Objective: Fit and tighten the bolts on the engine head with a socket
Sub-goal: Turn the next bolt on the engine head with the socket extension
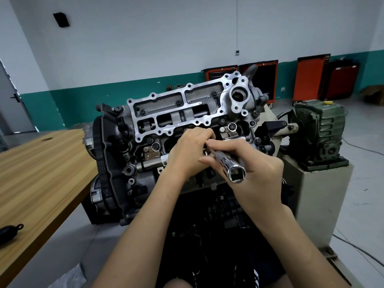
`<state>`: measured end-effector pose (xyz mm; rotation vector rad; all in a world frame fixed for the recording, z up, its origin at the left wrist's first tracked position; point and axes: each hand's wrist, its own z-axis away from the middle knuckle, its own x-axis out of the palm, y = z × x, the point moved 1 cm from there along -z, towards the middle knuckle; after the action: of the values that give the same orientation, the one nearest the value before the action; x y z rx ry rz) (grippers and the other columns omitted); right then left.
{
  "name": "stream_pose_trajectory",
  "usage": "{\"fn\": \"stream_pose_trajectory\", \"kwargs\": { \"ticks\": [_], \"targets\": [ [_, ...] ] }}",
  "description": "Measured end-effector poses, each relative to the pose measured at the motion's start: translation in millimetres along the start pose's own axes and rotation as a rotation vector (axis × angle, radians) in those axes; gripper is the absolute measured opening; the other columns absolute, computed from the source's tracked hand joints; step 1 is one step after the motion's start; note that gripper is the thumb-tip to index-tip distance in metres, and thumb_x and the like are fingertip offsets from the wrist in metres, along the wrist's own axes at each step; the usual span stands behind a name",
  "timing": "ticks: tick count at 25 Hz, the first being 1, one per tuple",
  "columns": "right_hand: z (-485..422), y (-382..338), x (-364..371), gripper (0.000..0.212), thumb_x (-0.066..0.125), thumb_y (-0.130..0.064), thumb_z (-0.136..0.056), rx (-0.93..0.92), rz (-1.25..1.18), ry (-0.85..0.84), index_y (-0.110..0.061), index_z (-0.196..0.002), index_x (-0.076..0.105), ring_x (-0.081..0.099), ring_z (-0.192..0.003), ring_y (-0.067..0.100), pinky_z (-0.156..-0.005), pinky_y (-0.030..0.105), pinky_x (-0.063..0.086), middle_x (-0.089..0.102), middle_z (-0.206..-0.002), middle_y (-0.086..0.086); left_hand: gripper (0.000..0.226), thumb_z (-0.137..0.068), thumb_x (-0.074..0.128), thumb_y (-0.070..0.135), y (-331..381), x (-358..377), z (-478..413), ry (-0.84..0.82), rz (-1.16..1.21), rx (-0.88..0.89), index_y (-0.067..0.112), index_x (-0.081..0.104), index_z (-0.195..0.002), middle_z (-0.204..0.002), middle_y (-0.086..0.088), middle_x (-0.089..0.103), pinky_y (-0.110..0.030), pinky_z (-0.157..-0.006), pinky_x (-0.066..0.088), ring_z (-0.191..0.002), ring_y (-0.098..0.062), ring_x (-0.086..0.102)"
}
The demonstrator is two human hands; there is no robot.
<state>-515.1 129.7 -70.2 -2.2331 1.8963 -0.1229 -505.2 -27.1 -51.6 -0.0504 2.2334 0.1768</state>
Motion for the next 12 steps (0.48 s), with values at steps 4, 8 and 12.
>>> {"fn": "stream_pose_trajectory", "kwargs": {
  "ticks": [4,8,12],
  "targets": [
    [6.6,-4.1,6.3,0.031,0.071,0.015,-0.078,-0.005,-0.036,-0.109,0.006,-0.107,0.067,0.069,-0.091,0.014,-0.083,0.024,0.054,0.071,-0.104,0.010,0.023,-0.072,0.042,0.027,2.6,-3.2,1.6,-0.013,0.010,0.001,0.018,0.054,-0.090,-0.084,0.010,0.048,-0.023,-0.065,0.021,-0.083,-0.012,0.039],
    [0.2,1.5,4.0,0.024,0.080,0.005,-0.074,-0.002,0.049,-0.055,0.001,-0.097,0.072,0.069,-0.075,0.015,-0.071,0.023,0.052,0.074,-0.085,0.007,0.015,-0.080,0.047,0.020,6.1,-4.6,3.2,0.012,0.012,0.026,0.014,0.055,-0.091,-0.089,0.003,0.055,-0.023,-0.065,0.020,-0.087,-0.016,0.043],
    [0.1,-0.7,3.1,0.019,0.076,-0.006,-0.081,0.023,0.004,-0.052,0.000,-0.098,0.071,0.069,-0.080,0.019,-0.073,0.027,0.053,0.073,-0.088,0.008,0.012,-0.081,0.053,0.021,3.0,-1.0,2.3,0.006,0.003,-0.006,0.016,0.054,-0.091,-0.091,0.006,0.054,-0.021,-0.064,0.026,-0.089,-0.015,0.044]
  ]
}}
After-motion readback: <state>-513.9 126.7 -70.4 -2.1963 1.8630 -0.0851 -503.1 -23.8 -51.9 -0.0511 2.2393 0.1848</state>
